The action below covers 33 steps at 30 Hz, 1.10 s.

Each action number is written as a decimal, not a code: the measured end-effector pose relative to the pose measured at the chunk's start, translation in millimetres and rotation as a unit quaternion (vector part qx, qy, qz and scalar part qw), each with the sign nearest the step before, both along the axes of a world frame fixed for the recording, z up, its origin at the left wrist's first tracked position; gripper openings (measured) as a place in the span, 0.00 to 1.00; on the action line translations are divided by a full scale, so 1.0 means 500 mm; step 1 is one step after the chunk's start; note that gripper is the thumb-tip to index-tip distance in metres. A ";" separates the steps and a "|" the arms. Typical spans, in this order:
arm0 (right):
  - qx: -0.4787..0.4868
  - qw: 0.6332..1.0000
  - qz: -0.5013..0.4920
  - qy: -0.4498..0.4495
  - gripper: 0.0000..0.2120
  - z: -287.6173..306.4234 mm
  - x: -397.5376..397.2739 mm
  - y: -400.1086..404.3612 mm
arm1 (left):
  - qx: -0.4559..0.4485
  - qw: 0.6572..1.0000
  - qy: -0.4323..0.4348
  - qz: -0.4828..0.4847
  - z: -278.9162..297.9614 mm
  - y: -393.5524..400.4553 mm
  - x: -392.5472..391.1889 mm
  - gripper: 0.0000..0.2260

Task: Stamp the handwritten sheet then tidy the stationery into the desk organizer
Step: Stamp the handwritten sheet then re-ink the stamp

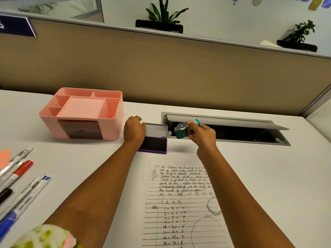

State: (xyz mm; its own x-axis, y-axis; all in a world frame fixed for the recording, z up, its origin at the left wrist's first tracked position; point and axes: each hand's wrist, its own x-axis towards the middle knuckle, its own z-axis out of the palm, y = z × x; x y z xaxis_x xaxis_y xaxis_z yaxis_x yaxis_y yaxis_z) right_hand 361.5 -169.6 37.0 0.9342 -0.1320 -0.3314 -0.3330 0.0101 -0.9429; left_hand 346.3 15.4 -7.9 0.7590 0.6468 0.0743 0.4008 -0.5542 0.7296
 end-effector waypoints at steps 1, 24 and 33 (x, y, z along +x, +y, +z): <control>0.000 1.000 -0.001 0.000 0.23 -0.001 0.002 0.000 | 0.002 1.000 0.002 -0.005 -0.001 0.001 0.004 0.14; 0.032 0.999 -0.011 0.008 0.23 0.000 -0.007 -0.010 | 0.023 0.999 -0.033 -0.032 0.016 0.001 0.004 0.10; 0.041 0.999 -0.016 0.003 0.24 0.022 -0.024 -0.016 | 0.040 0.995 -0.072 -0.046 0.043 -0.006 -0.038 0.14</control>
State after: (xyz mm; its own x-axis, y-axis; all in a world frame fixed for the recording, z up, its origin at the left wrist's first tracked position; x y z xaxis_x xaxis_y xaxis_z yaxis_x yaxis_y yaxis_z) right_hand 349.4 -177.8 48.1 0.9276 -0.1339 -0.3488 -0.3378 0.0982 -0.9361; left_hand 327.3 12.6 13.8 0.7929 0.5618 0.2359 0.2388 -0.6426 0.7280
